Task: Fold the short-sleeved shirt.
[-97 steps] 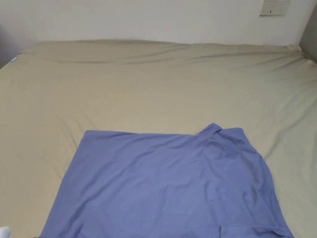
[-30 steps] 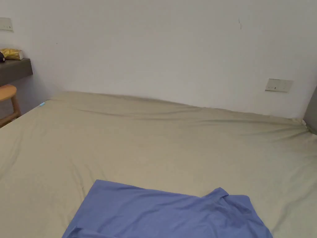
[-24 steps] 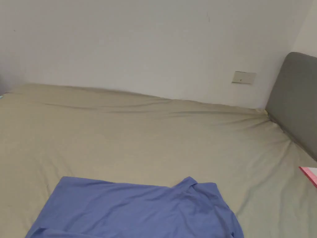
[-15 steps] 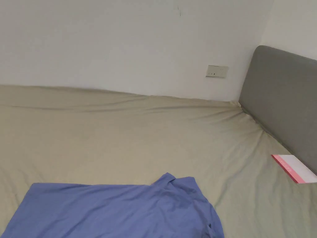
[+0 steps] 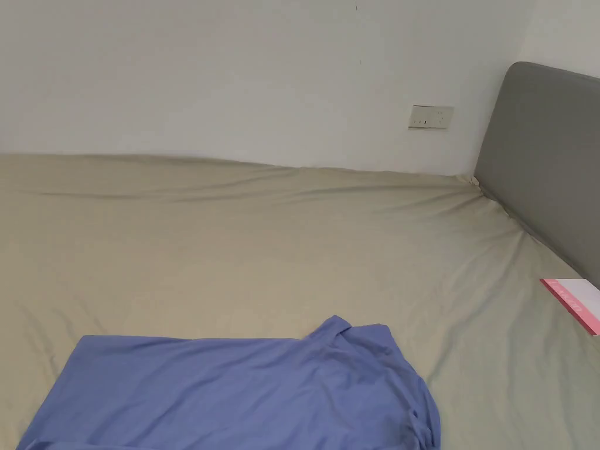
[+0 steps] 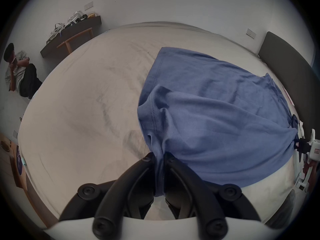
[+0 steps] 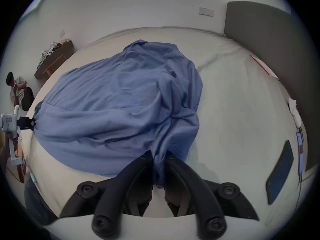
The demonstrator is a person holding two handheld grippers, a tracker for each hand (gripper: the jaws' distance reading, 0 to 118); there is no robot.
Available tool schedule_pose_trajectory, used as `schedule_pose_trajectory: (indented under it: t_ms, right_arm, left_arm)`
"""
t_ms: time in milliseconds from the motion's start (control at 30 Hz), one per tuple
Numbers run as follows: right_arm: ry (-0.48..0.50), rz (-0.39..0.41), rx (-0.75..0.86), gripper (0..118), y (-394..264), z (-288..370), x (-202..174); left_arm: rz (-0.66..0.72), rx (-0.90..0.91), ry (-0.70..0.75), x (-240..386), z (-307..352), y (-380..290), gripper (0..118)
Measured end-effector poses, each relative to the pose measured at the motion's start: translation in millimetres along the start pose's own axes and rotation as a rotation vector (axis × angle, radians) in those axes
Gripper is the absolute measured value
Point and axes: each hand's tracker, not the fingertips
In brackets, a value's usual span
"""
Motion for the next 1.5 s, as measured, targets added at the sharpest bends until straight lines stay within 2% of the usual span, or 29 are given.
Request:
schedule_pose_trajectory:
  t_ms: [33, 67, 133, 200, 333, 433, 467, 500, 800, 867, 1000, 1167, 1300, 1367, 1500]
  right_arm:
    - [-0.066, 0.017, -0.011, 13, -0.9, -0.3, -2.8]
    - [-0.042, 0.024, 0.006, 13, -2.0, 10.3, -14.4]
    - [-0.039, 0.006, 0.009, 13, -1.7, 16.4, -14.6]
    - [-0.002, -0.048, 0.022, 13, 0.2, 21.8, -4.7]
    - [0.037, -0.069, 0.061, 13, 0.7, 41.7, 10.6]
    - [0.044, -0.021, 0.078, 13, 1.3, 60.1, 13.4]
    - [0.023, 0.049, 0.079, 13, 0.3, 63.3, 13.9]
    - [0.019, 0.082, 0.072, 13, 0.7, 69.1, 15.0]
    - [0.095, -0.013, 0.087, 13, -35.1, 112.8, 21.6]
    - [0.083, -0.002, 0.059, 13, -55.6, 108.9, 22.3]
    - [0.097, -0.045, 0.002, 13, -91.6, 106.4, 23.2]
    - [0.059, 0.013, -0.039, 13, -104.1, 94.6, 18.5]
    - [0.023, 0.062, -0.082, 13, -110.6, 68.9, 12.7]
    - [0.009, 0.104, -0.054, 13, -113.8, 66.2, 7.4]
    - [0.028, 0.053, -0.079, 13, -107.3, 68.8, 7.9]
  left_arm:
    - [-0.001, -0.001, 0.005, 0.9, 0.5, -0.3, 9]
    - [0.005, 0.002, 0.003, 1.8, 3.0, 0.1, 9]
    - [0.027, 0.01, -0.022, 1.5, 10.8, 3.1, 8]
    - [0.028, 0.02, -0.024, -1.6, 18.4, 5.7, 8]
    - [0.019, 0.039, -0.037, -11.3, 35.8, 5.8, 8]
    - [-0.01, 0.073, -0.02, -12.6, 51.3, 3.8, 8]
    - [-0.027, 0.076, -0.019, -12.2, 58.3, 4.3, 8]
    - [-0.037, 0.086, -0.024, -12.3, 66.0, 4.6, 8]
    - [-0.069, 0.128, -0.047, -11.6, 130.2, -23.4, 8]
    - [-0.05, 0.109, -0.045, -12.5, 130.4, -39.6, 8]
    - [0.003, 0.059, -0.045, -13.3, 128.0, -75.7, 8]
    - [0.03, 0.008, -0.043, -17.3, 111.9, -96.1, 8]
    - [-0.031, -0.051, 0.013, -7.5, 82.7, -105.9, 8]
    - [-0.067, -0.054, 0.038, -8.5, 61.5, -117.5, 8]
    - [-0.069, -0.022, 0.055, -7.4, 67.5, -117.1, 8]
